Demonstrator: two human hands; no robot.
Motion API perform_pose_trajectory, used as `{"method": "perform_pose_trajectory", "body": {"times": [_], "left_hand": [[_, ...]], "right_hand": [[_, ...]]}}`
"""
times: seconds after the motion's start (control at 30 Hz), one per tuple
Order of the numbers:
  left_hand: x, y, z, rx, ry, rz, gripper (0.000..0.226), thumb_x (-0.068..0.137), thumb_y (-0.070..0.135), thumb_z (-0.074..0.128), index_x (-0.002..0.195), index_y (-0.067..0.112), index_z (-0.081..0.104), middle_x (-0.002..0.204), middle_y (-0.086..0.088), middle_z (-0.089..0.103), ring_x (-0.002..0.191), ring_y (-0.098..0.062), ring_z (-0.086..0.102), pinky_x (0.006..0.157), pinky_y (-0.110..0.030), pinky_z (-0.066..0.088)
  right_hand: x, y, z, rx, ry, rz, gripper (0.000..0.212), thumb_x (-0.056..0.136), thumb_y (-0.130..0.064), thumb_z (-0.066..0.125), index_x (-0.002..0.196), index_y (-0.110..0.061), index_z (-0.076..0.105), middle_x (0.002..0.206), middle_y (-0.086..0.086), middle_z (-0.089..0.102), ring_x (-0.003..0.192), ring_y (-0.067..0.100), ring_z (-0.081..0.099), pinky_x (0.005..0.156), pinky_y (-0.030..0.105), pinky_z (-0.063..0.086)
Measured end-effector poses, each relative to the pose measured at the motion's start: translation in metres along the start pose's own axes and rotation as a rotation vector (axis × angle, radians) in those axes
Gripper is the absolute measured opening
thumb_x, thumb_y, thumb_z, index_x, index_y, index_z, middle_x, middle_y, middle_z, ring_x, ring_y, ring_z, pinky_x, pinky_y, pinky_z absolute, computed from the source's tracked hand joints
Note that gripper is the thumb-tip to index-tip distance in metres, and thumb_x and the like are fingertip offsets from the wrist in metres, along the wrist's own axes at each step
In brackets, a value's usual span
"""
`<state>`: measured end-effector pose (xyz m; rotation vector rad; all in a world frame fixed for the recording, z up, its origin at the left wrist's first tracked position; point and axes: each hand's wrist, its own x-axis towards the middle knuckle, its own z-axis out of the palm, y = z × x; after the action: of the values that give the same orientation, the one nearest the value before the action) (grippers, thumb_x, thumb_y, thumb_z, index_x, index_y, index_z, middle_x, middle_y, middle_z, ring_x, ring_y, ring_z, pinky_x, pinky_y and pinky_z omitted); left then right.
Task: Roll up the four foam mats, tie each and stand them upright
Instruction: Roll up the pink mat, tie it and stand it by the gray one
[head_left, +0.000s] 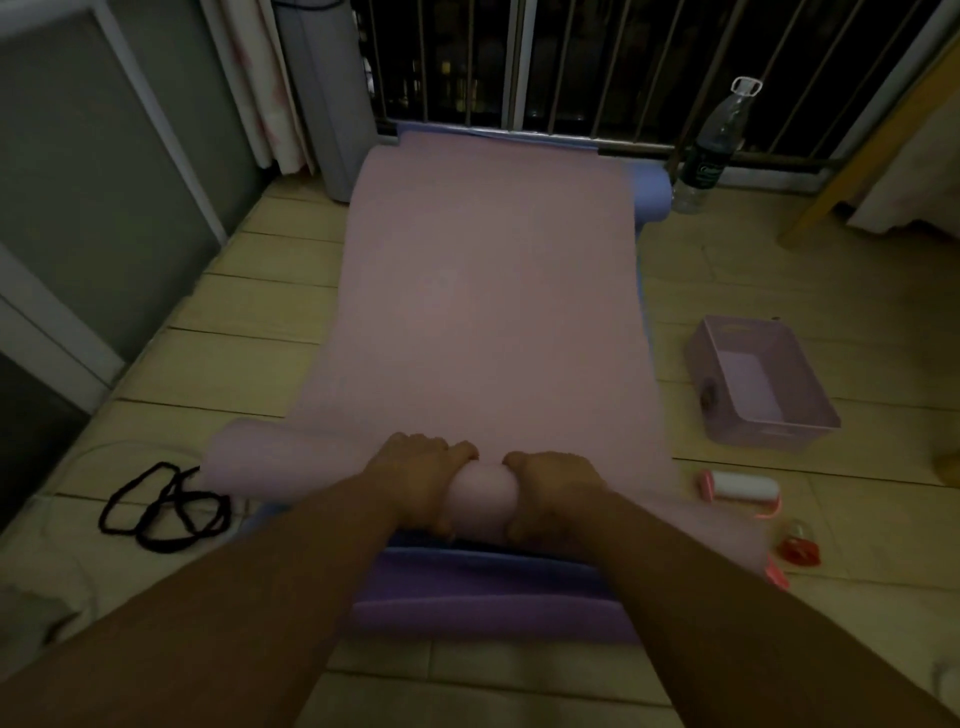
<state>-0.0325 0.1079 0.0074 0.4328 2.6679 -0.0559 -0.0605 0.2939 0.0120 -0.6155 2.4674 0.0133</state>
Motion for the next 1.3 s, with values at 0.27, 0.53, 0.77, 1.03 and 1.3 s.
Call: {"method": "perform_pose_trajectory", "body": {"times": [0.27,0.53,0.77,1.03,1.3], "left_hand": [[0.012,-0.009,-0.018,-0.239,-0.199,-0.081,0.070,0.069,0.048,0.079,0.128,0.026,0.050,0.123,-0.001,0.058,0.104,-0.020,0.056,0.079,-0.031,0.045],[0.002,0.007,0.003,-0.111,-0.117,-0.005,0.096,0.059,0.058,0.081,0.139,0.038,0.033,0.127,0.001,0.054,0.110,-0.024,0.054,0.095,-0.042,0.041],[0.005,0.013,0.010,-0.152,-0.211,-0.005,0.081,0.066,0.051,0.079,0.133,0.029,0.040,0.124,-0.002,0.059,0.105,-0.024,0.059,0.085,-0.036,0.046],[0.010,-0.014,0.004,-0.290,-0.280,-0.110,0.083,0.071,0.044,0.079,0.141,0.020,0.041,0.143,-0.006,0.046,0.125,-0.024,0.048,0.100,-0.035,0.042],[-0.002,0.009,0.016,-0.119,-0.112,0.001,0.097,0.058,0.062,0.081,0.139,0.033,0.036,0.132,0.000,0.053,0.114,-0.025,0.054,0.098,-0.040,0.042]], "right_hand": [[-0.004,0.002,0.015,-0.193,0.255,-0.117,0.108,0.056,-0.068,0.078,0.143,-0.026,0.030,0.139,0.002,0.046,0.121,0.029,0.047,0.106,0.046,0.031],[0.002,0.000,0.005,-0.063,-0.031,-0.011,0.068,0.071,-0.052,0.076,0.127,-0.028,0.047,0.118,0.002,0.061,0.103,0.024,0.060,0.087,0.039,0.049],[0.006,0.008,0.005,0.073,-0.243,-0.032,0.085,0.068,-0.048,0.081,0.139,-0.028,0.040,0.134,0.007,0.054,0.113,0.029,0.056,0.096,0.044,0.048],[-0.002,0.013,0.009,-0.176,0.093,-0.105,0.106,0.057,-0.069,0.078,0.144,-0.034,0.029,0.138,0.004,0.047,0.119,0.031,0.050,0.103,0.047,0.035],[0.000,0.011,0.019,0.054,-0.111,0.024,0.068,0.063,-0.054,0.078,0.123,-0.033,0.052,0.118,0.000,0.063,0.101,0.023,0.061,0.089,0.038,0.050]]}}
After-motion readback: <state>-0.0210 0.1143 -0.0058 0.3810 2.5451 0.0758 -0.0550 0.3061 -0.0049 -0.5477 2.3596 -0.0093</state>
